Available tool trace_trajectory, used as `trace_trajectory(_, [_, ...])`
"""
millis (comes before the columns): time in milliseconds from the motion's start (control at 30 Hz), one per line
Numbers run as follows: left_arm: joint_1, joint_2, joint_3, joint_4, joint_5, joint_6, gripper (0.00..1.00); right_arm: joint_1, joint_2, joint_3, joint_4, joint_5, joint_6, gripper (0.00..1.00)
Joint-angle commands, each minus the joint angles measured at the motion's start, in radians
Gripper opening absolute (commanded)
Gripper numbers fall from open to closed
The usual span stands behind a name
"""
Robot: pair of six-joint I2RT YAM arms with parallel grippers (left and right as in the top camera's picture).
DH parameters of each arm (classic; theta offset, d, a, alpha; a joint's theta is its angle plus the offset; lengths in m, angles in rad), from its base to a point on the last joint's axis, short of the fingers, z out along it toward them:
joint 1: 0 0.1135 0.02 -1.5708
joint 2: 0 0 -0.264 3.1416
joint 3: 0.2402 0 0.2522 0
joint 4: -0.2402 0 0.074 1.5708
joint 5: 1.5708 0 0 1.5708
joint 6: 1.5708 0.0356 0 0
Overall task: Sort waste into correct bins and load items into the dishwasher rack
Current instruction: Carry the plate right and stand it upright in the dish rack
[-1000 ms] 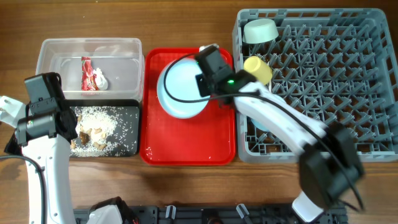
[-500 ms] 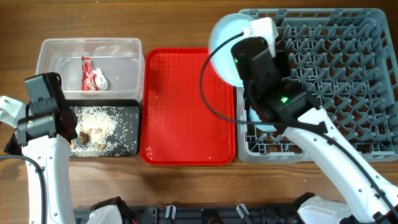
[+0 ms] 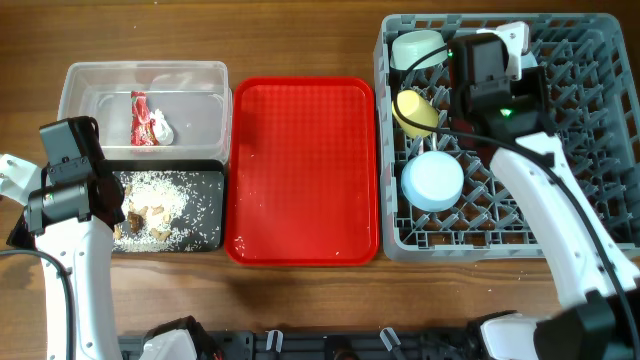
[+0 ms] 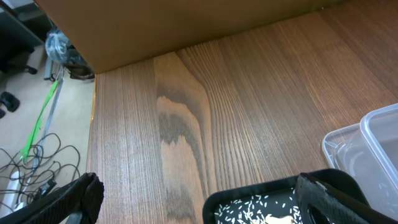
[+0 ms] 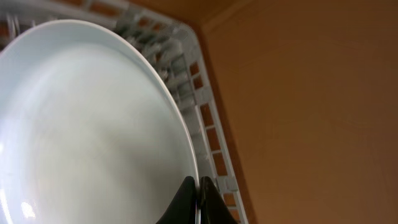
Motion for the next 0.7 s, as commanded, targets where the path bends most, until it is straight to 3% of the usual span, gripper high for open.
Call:
trace_trajectory(0, [0.006,-0.001,0.003,0.002,-0.020,0.002,1.00,-0.006,0.074,0.006,-0.004,0.029,-0.008,0.04])
trace_trajectory(233, [0.006,-0.001,0.003,0.002,-0.020,0.002,1.00,-0.003,0.107,0.007,0.019,-0.040,-0.008,0.04])
trace_trajectory(367, [0.006,-0.001,0.003,0.002,-0.020,0.002,1.00,-0.003,0.106,0.007,0.031,-0.187,-0.008,0.53])
trace_trajectory(467, [0.006,-0.001,0.003,0.002,-0.020,0.002,1.00,-0.003,0.106,0.007,0.042,-0.274,-0.006,0.70])
trace_trajectory(500, [0.006,-0.001,0.003,0.002,-0.020,0.002,1.00,-0.003,0.106,0.007,0.045,-0.293,-0.005,0.97])
trace_trajectory(667, [0.006,-0.001,0.003,0.002,-0.020,0.002,1.00,-0.004,0.065,0.014,0.056,-0.301,0.072,1.00])
